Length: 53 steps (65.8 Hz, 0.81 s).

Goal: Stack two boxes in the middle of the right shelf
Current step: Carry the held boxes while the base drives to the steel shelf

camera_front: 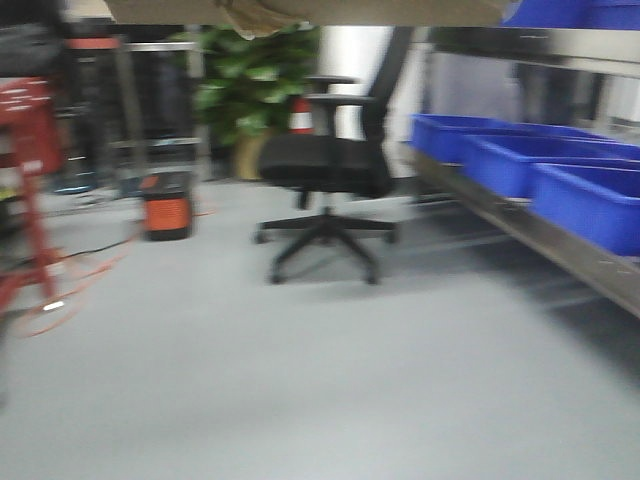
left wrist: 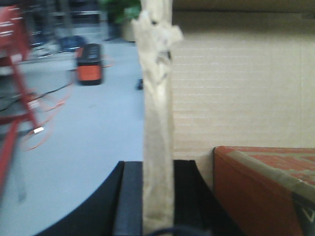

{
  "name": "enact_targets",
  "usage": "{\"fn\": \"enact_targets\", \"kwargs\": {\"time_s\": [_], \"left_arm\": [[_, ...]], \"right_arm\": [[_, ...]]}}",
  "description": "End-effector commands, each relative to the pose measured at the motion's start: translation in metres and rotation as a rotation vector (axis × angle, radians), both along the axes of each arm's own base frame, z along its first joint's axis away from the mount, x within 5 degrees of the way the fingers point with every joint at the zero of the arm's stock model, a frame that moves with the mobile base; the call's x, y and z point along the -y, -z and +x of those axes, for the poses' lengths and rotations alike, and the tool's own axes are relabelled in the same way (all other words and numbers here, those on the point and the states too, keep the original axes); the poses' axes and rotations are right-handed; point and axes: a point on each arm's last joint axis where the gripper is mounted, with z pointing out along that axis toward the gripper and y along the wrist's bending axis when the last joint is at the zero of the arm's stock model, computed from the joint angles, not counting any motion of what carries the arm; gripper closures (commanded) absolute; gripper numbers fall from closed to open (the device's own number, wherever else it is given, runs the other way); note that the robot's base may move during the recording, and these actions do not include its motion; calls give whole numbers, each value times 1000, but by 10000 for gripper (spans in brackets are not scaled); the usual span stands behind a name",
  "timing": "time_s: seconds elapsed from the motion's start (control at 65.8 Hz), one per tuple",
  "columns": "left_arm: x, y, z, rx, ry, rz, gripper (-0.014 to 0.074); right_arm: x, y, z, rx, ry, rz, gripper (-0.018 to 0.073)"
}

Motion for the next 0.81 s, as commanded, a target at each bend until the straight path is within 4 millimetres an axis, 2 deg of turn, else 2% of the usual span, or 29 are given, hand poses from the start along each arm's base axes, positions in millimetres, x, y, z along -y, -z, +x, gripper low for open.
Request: {"fn": "enact_targets", "kwargs": {"time_s": [0.0,0.791], "left_arm": [[-9,-10,-4,47,-38,27,708],[-9,-10,-4,47,-38,27,708]], "right_arm": [[6,-13,-5,72,8,-33,721],[6,-13,-5,72,8,-33,721]]}}
